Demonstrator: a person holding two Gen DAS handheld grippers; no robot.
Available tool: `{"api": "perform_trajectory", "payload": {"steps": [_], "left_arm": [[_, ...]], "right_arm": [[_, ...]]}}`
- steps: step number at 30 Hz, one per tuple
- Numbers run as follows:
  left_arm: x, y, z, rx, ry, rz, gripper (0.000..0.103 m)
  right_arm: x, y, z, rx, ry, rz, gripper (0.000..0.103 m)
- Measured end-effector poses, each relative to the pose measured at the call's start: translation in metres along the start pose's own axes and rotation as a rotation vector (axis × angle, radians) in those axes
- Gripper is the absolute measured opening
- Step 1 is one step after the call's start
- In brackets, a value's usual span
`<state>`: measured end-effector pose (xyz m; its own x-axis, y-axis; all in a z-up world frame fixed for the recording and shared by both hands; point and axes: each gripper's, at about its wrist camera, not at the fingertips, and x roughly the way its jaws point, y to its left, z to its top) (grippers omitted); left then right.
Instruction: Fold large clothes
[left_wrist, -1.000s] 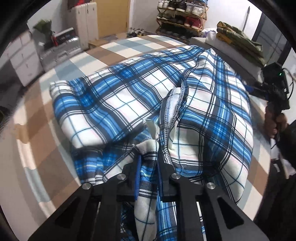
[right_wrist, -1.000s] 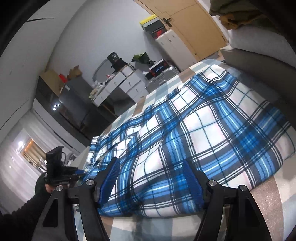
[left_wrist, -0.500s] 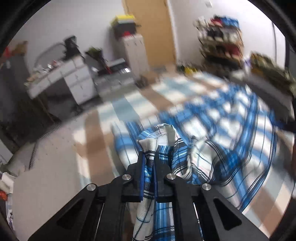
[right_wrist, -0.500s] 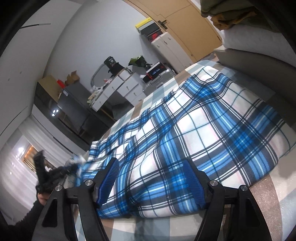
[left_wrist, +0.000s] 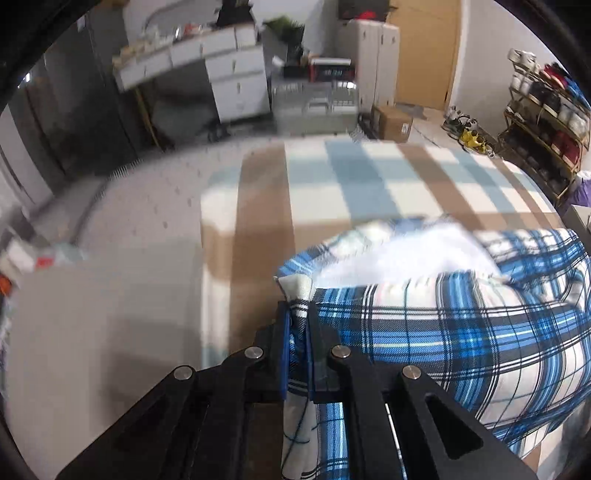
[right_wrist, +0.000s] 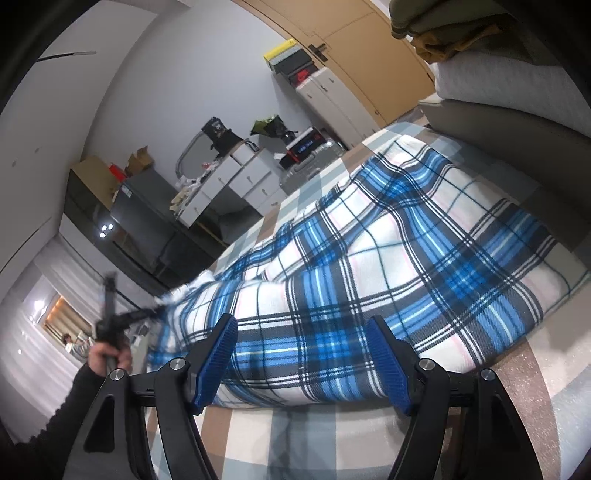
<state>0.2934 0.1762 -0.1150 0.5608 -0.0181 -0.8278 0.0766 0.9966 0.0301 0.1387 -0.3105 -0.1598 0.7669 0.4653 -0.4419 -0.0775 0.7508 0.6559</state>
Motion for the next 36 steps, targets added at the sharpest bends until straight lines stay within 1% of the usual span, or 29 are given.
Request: {"api": "perform_trajectory", "payload": {"steps": [1, 2, 3, 4, 5, 6, 8, 10, 12, 14, 15, 16, 17, 18, 19, 20, 21, 22, 24, 25, 26, 27, 29, 31, 33, 34, 35, 36], "left_arm": [[0.002, 0.003, -0.005, -0.012, 0.01, -0.016, 0.003], [0.001, 0.006, -0.008, -0.024, 0.011, -0.027, 0.003], [0.0, 0.006, -0.009, -0.03, 0.011, -0.033, 0.003], [-0.001, 0.007, -0.011, -0.032, 0.013, -0.041, 0.003], [-0.003, 0.006, -0.012, -0.026, 0.015, -0.04, 0.003], [-0.004, 0.006, -0.012, -0.016, 0.014, -0.035, 0.003], [-0.006, 0.002, -0.012, 0.003, 0.016, -0.031, 0.003], [-0.007, 0.001, -0.011, -0.007, 0.031, -0.028, 0.004], [-0.006, 0.002, -0.008, -0.046, 0.046, -0.045, 0.005], [-0.013, 0.006, -0.008, -0.073, 0.034, -0.064, 0.007], [-0.016, 0.007, -0.009, -0.073, 0.031, -0.059, 0.011], [-0.018, 0.007, -0.009, -0.07, 0.034, -0.043, 0.014], [-0.021, 0.007, -0.009, -0.067, 0.032, -0.029, 0.017], [-0.024, 0.008, -0.01, -0.067, 0.024, -0.012, 0.018], [-0.026, 0.009, -0.011, -0.072, 0.017, 0.006, 0.018], [-0.03, 0.011, -0.011, -0.079, 0.007, 0.022, 0.019], [-0.035, 0.012, -0.011, -0.082, -0.008, 0.036, 0.02], [-0.038, 0.011, -0.011, -0.076, -0.018, 0.055, 0.02], [-0.044, 0.007, -0.009, -0.054, -0.048, 0.074, 0.02], [-0.049, 0.003, -0.008, -0.046, -0.074, 0.09, 0.02], [-0.053, -0.003, -0.007, -0.037, -0.093, 0.098, 0.02], [-0.053, -0.01, -0.005, -0.021, -0.098, 0.091, 0.02], [-0.055, -0.03, 0.001, 0.034, -0.098, 0.052, 0.02], [-0.058, -0.053, 0.009, 0.096, -0.114, 0.038, 0.02], [-0.058, -0.076, 0.019, 0.156, -0.125, -0.003, 0.022], [-0.057, -0.086, 0.023, 0.175, -0.131, -0.013, 0.026], [-0.056, -0.093, 0.025, 0.19, -0.131, -0.019, 0.039], [-0.05, -0.104, 0.029, 0.218, -0.119, -0.032, 0.053]], "right_arm": [[0.0, 0.002, 0.007, -0.012, 0.015, -0.004, 0.073], [0.001, 0.008, 0.02, -0.054, 0.035, -0.029, 0.073], [0.002, 0.015, 0.036, -0.11, 0.044, -0.077, 0.073], [0.003, 0.019, 0.046, -0.152, 0.046, -0.117, 0.079], [0.006, 0.027, 0.066, -0.231, 0.048, -0.189, 0.083], [0.012, 0.032, 0.081, -0.301, 0.056, -0.261, 0.09], [0.029, 0.035, 0.107, -0.4, 0.072, -0.386, 0.09], [0.055, 0.03, 0.128, -0.464, 0.133, -0.47, 0.09], [0.083, 0.018, 0.144, -0.48, 0.204, -0.546, 0.09], [0.104, 0.003, 0.153, -0.474, 0.261, -0.584, 0.09], [0.116, -0.008, 0.156, -0.45, 0.296, -0.625, 0.09], [0.122, -0.016, 0.157, -0.422, 0.321, -0.655, 0.088], [0.127, -0.025, 0.158, -0.384, 0.341, -0.641, 0.087], [0.129, -0.03, 0.158, -0.359, 0.35, -0.596, 0.075], [0.128, -0.034, 0.155, -0.346, 0.352, -0.573, 0.062], [0.126, -0.033, 0.153, -0.334, 0.357, -0.527, 0.019], [0.123, -0.026, 0.149, -0.353, 0.355, -0.512, 0.014], [0.117, -0.017, 0.146, -0.393, 0.326, -0.522, 0.013], [0.098, 0.009, 0.14, -0.486, 0.242, -0.504, 0.012], [0.092, 0.018, 0.141, -0.506, 0.211, -0.501, 0.012], [0.08, 0.031, 0.141, -0.526, 0.162, -0.493, 0.012], [0.071, 0.043, 0.143, -0.544, 0.117, -0.482, 0.012], [0.061, 0.069, 0.151, -0.596, 0.041, -0.489, 0.011], [0.058, 0.09, 0.162, -0.639, -0.013, -0.494, 0.011], [0.056, 0.104, 0.171, -0.658, -0.066, -0.511, 0.012], [0.06, 0.105, 0.176, -0.652, -0.071, -0.53, 0.015], [0.07, 0.101, 0.18, -0.632, -0.04, -0.557, 0.018], [0.082, 0.093, 0.181, -0.618, 0.008, -0.597, 0.019]]}}
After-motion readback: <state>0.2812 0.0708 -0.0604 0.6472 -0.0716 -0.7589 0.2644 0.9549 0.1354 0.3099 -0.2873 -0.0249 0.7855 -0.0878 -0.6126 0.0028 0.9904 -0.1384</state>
